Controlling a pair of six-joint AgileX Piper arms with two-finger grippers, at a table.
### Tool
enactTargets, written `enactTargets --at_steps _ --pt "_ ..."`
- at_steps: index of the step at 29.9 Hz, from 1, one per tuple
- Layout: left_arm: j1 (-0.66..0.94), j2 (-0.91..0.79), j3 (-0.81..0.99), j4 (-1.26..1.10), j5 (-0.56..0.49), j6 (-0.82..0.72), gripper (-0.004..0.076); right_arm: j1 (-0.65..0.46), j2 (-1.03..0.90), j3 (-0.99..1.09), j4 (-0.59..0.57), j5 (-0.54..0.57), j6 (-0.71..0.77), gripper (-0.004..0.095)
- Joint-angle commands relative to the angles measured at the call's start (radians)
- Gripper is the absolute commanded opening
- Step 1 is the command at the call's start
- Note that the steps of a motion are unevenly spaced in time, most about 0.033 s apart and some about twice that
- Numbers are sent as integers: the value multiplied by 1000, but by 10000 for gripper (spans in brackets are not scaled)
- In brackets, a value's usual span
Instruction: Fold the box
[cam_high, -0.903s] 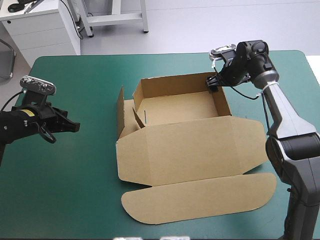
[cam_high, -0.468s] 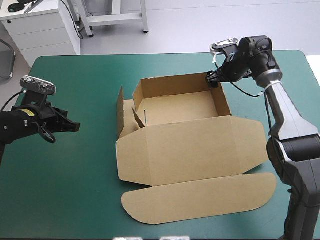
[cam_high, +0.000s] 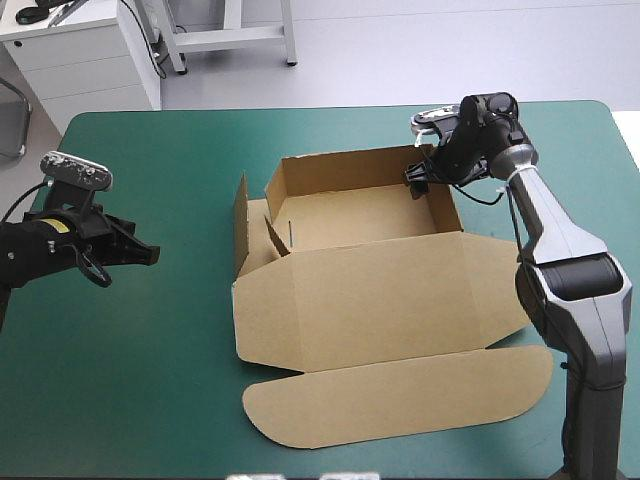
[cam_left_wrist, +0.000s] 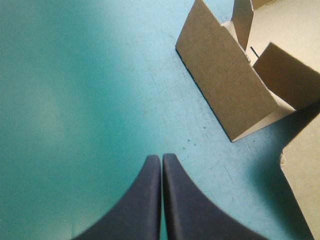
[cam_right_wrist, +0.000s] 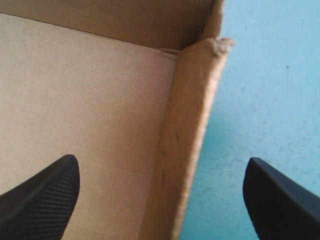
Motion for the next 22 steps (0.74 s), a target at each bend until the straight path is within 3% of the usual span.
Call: enactTargets --at_steps 1,8,15,17,20,22 --pt "-4 -21 -26 -22 -47 -1 -8 -4 -62 -28 -5 -26 2 677" --pt "-4 -21 -26 -22 -47 -1 -8 -4 -47 -28 -23 -9 2 318" --pt "-4 -21 -26 -22 -47 -1 -8 -4 -23 -28 -19 -7 2 204" --pt "-4 -21 -26 -22 -47 -1 -8 -4 -23 -28 -22 -9 2 145" --pt "-4 -21 -26 -22 -47 -1 -8 -4 -27 -28 -23 -9 5 -21" --pt "-4 -21 -26 -22 -47 -1 -8 -4 -41 -28 -23 -7 7 -19"
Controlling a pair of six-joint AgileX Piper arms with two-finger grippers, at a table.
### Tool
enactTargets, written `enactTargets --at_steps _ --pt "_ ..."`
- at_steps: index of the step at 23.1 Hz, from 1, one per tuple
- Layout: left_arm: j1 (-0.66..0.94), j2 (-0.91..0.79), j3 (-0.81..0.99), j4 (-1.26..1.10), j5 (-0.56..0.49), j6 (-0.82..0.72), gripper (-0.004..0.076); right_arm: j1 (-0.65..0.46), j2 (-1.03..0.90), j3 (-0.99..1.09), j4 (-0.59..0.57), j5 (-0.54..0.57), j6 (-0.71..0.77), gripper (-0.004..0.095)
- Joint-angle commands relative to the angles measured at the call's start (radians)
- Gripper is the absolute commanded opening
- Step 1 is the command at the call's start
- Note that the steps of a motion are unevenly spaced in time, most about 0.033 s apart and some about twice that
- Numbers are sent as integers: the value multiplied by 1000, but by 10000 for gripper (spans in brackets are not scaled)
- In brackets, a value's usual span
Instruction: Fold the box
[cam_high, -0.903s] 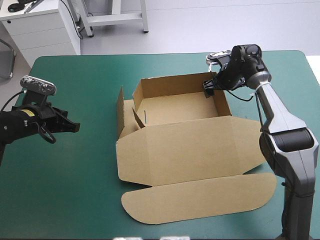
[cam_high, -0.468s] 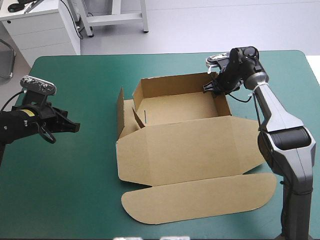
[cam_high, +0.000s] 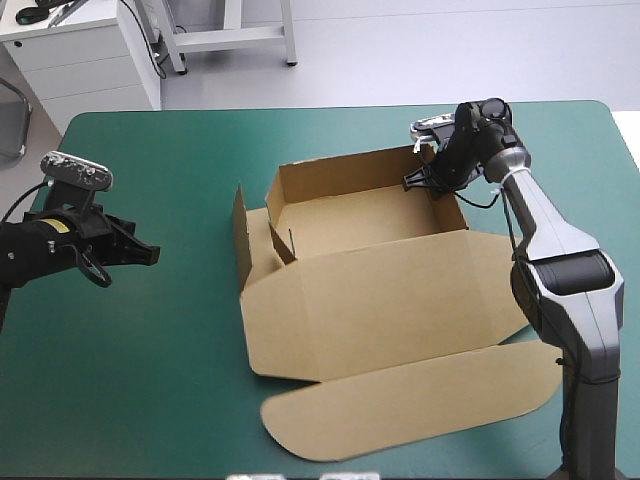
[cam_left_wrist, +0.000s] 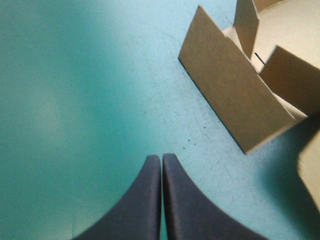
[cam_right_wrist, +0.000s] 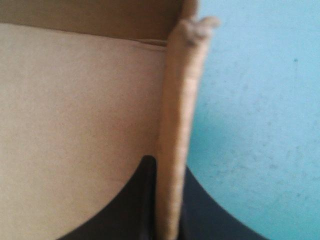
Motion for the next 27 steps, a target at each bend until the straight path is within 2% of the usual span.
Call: enactTargets --at_steps 1,13,16,18,20,22,24,27 --pt "-4 -21 -26 -22 -47 -4 -8 -4 -91 -28 -7 4 -14 -19" --pt "-4 -21 -26 -22 -49 -4 -8 -9 -283 -28 -25 20 -16 -19" --pt "-4 -21 -26 -13 -53 -4 -8 -32 -333 -28 6 22 -16 -20" --pt "-4 -21 -26 7 -52 -12 -8 -72 -388 -26 72 22 -37 -20" --pt "-4 -21 -26 52 -52 -47 -8 -151 -472 5 196 22 -100 -20" --pt "-4 -21 -26 77 -54 -47 -8 -223 -537 53 274 22 -148 -20" --pt "-2 -21 -26 103 -84 -92 -8 -298 -614 119 331 22 -175 -20" --pt "-2 -21 -26 132 -105 -137 -8 -355 -682 192 377 22 -204 -20"
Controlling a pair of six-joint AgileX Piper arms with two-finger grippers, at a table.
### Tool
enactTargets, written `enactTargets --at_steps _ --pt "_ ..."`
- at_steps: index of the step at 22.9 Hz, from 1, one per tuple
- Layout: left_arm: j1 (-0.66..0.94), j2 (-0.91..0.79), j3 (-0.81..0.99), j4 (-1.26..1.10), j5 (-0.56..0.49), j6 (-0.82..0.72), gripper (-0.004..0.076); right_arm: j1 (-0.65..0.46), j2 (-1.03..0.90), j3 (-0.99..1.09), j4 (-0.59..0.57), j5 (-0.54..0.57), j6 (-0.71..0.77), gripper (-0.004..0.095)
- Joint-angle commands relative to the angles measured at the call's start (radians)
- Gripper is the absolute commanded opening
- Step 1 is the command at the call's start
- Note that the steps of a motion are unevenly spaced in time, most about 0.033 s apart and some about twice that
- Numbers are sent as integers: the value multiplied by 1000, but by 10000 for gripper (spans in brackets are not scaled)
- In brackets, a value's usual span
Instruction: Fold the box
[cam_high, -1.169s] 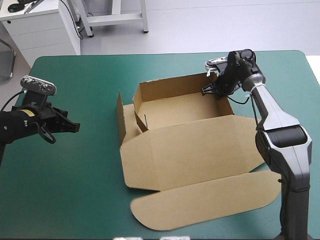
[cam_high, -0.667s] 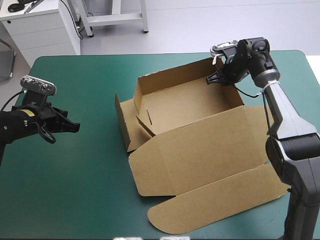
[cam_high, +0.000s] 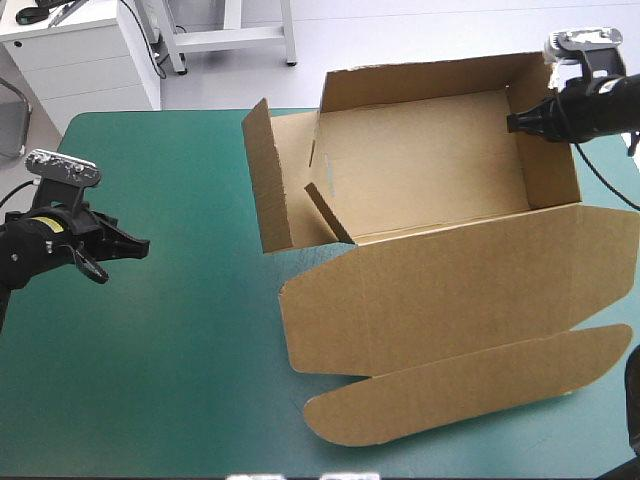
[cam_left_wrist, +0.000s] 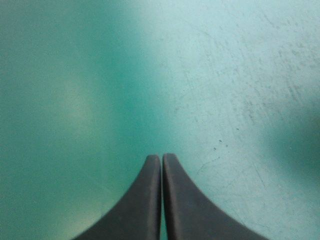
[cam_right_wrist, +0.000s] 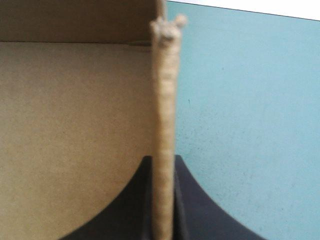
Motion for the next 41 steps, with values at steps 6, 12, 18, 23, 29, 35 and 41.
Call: enactTargets --at_steps 6,12,18,23,29,35,41 --pt "-2 40 1 -84 -80 -15 18 -54 -178 129 218 10 -96 -20" --pt "-2 119 9 -520 -93 288 18 -54 -206 155 231 10 -96 -20" --pt "-2 190 9 -922 60 556 15 -54 -208 156 249 10 -96 -20" --pt "-2 208 9 -1147 143 652 15 -50 -208 157 251 -14 -110 -18" --pt "-2 206 9 -1402 305 674 15 -50 -208 157 242 -69 -95 -10" --pt "-4 204 9 -1487 366 708 17 61 -208 157 159 -184 -25 -6" --pt "-4 204 5 -1505 366 718 90 267 -208 157 -105 -363 161 -6"
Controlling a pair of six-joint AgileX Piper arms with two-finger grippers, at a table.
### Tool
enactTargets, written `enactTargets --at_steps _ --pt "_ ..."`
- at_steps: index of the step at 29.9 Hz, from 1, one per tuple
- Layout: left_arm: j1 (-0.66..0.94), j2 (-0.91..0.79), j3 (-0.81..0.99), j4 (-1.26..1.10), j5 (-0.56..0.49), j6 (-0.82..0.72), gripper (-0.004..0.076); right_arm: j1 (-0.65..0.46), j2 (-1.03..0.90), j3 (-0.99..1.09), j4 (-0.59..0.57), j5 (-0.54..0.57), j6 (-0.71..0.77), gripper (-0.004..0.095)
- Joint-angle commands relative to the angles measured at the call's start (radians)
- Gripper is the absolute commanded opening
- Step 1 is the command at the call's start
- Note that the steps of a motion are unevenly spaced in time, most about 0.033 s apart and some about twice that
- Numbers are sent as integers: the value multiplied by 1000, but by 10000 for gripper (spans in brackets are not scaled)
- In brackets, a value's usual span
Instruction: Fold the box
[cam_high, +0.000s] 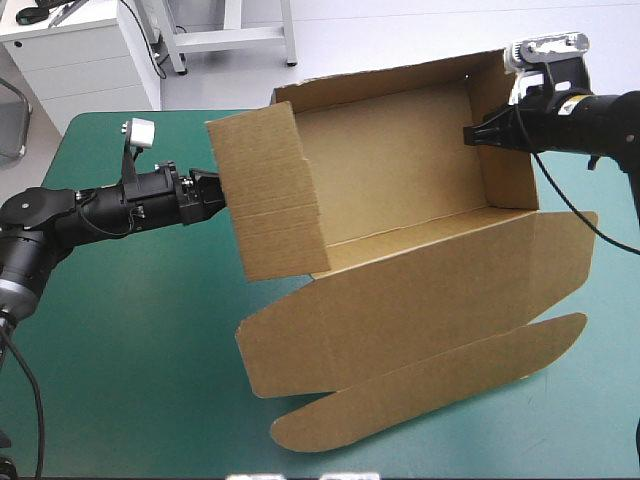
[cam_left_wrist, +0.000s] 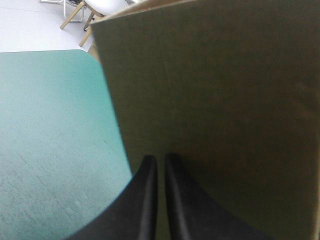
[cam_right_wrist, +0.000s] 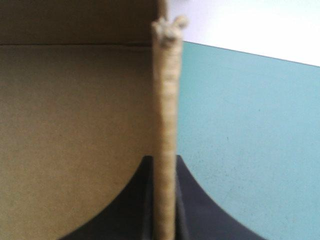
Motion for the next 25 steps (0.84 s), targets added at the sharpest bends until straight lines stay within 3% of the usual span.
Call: enactTargets --at_steps 1,10,12,25 --pt "-4 -30 -30 -99 97 5 129 60 -38 -24 -25 -142 70 -6" --pt "-4 -30 -30 -138 97 35 658 132 -36 -24 -113 -193 153 -5" --pt "-4 -30 -30 -162 97 52 687 136 -36 -24 -126 -193 161 -5" --pt "-84 -30 -43 -198 62 75 686 149 -18 -24 -151 -198 202 -5"
